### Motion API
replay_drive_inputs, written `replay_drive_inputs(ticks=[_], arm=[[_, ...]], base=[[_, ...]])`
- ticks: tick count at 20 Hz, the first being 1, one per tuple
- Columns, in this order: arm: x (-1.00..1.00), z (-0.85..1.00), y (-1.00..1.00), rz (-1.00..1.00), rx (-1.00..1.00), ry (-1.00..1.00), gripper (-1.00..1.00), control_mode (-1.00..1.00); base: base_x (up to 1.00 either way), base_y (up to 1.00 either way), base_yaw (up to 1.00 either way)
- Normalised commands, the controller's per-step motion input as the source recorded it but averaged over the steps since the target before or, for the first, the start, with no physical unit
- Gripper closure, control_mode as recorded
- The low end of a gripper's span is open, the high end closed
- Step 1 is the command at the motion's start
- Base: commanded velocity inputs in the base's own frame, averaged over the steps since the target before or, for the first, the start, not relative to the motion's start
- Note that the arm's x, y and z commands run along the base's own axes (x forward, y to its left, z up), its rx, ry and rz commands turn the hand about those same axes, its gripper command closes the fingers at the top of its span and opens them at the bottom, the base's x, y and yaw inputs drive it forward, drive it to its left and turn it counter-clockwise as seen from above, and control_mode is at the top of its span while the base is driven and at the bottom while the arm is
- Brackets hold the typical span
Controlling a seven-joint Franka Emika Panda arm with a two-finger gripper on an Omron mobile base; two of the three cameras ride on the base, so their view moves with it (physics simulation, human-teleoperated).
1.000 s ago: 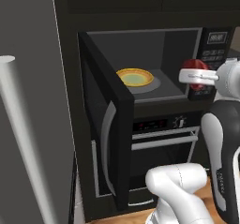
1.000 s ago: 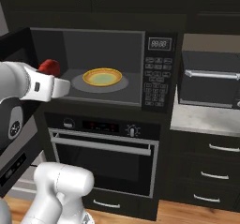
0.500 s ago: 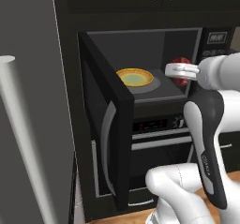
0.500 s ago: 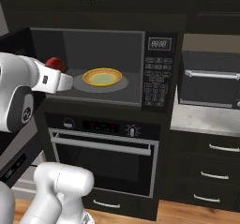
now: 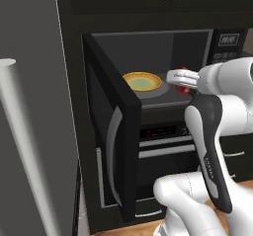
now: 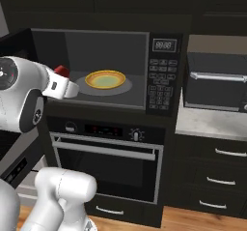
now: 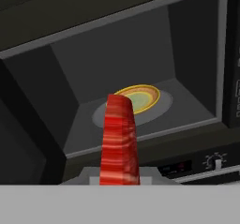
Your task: Transport the steak from the fridge to the microwave and turn on the microwave.
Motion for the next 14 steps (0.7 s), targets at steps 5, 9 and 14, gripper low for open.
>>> replay_drive_inputs(ticks=[5, 9, 14], arm=[[0.40, 0.00, 0.00, 0.00, 0.00, 0.02, 1.00, -1.00], [0.35, -0.02, 0.00, 0.02, 0.00, 0.05, 1.00, -1.00], [0.32, -0.12, 0.00, 0.03, 0.01, 0.01, 1.00, -1.00]], base=[[0.00, 0.00, 0.00], [0.00, 0.00, 0.00], [0.00, 0.00, 0.00]])
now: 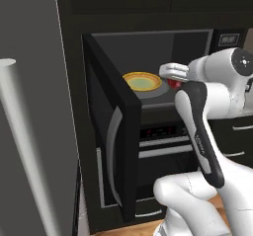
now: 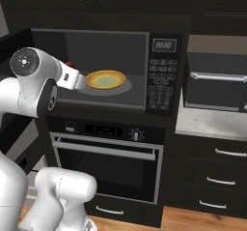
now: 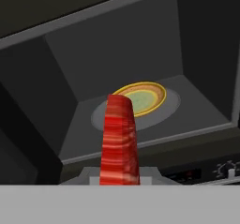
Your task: Transport the steak from the fridge to the microwave and turn on the microwave.
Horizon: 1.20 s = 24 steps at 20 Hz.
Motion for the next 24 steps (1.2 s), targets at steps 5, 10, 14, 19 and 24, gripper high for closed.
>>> replay_drive_inputs(ticks=[5, 10, 14, 19, 24], arm=[[0.20, -0.21, 0.00, 0.01, 0.00, 0.00, 1.00, -1.00], [0.22, -0.22, 0.00, 0.00, 0.00, 0.00, 1.00, -1.00], [0.25, -0.07, 0.00, 0.00, 0.00, 0.00, 1.00, -1.00], [0.30, -0.05, 0.00, 0.00, 0.05, 0.00, 1.00, -1.00], [0.39, -0.04, 0.00, 0.00, 0.08, 0.00, 1.00, -1.00]], base=[[0.00, 0.00, 0.00], [0.00, 0.00, 0.00], [0.00, 0.00, 0.00], [0.00, 0.00, 0.00], [0.00, 0.00, 0.00]])
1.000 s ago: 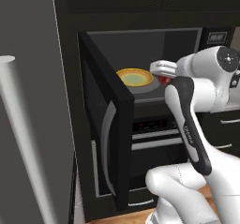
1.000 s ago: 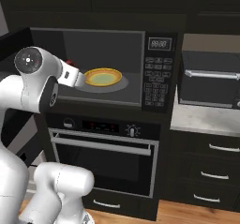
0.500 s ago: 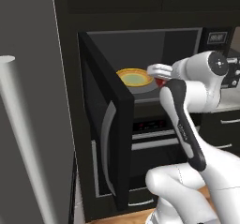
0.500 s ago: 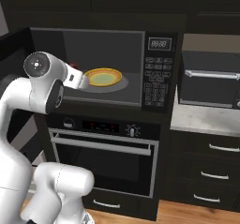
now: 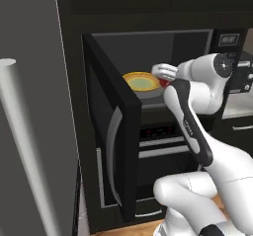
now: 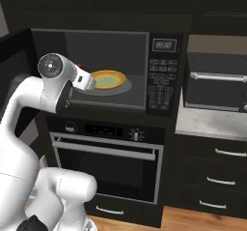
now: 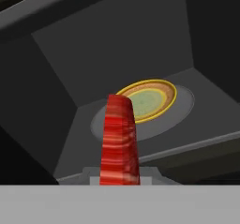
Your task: Transport the steak from the fridge to the microwave and turn on the microwave.
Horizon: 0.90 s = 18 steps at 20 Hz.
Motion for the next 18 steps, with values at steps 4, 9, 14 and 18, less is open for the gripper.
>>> replay_drive_inputs(ticks=[4, 9, 14, 18], arm=[[0.43, -0.02, 0.00, 0.00, 0.05, 0.01, 1.00, -1.00], [0.32, -0.08, 0.09, 0.00, 0.00, 0.02, 1.00, -1.00], [0.25, -0.20, 0.06, -0.03, 0.00, 0.00, 1.00, -1.00], [0.25, -0.18, 0.00, -0.04, 0.00, 0.00, 1.00, -1.00]], base=[[0.00, 0.00, 0.00], [0.00, 0.00, 0.00], [0.00, 0.00, 0.00], [0.00, 0.00, 0.00]])
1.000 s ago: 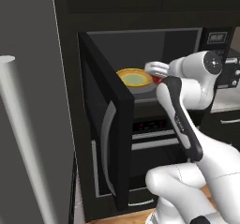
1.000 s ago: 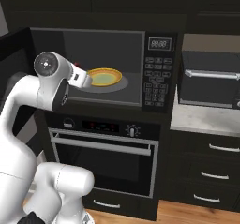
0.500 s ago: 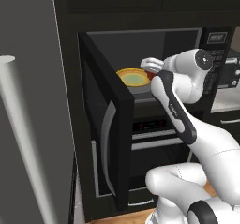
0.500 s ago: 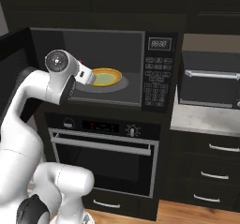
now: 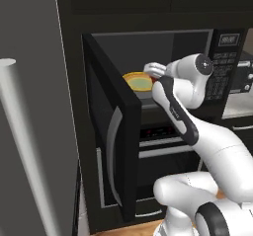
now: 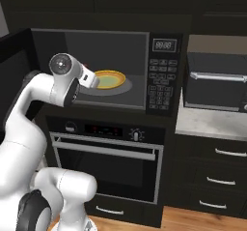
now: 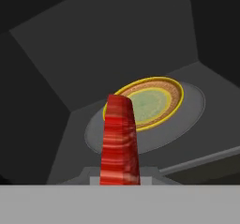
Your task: Transport the steak from the fridge to the microwave and turn on the microwave.
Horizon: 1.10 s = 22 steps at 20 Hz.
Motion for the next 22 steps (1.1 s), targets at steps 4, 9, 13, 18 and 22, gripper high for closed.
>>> replay_drive_inputs(ticks=[4, 9, 13, 18, 22], arm=[[0.28, -0.12, 0.00, -0.07, 0.00, 0.04, 1.00, -1.00], [0.30, -0.10, 0.00, -0.07, 0.06, 0.07, 1.00, -1.00], [0.26, -0.03, 0.00, -0.04, 0.12, 0.07, 1.00, -1.00], [0.21, -0.03, 0.00, -0.01, 0.13, 0.08, 1.00, -1.00], [0.16, -0.17, 0.00, 0.00, 0.08, 0.03, 1.00, -1.00]], base=[[0.00, 0.00, 0.00], [0.00, 0.00, 0.00], [0.00, 0.00, 0.00], [0.00, 0.00, 0.00], [0.00, 0.00, 0.00]])
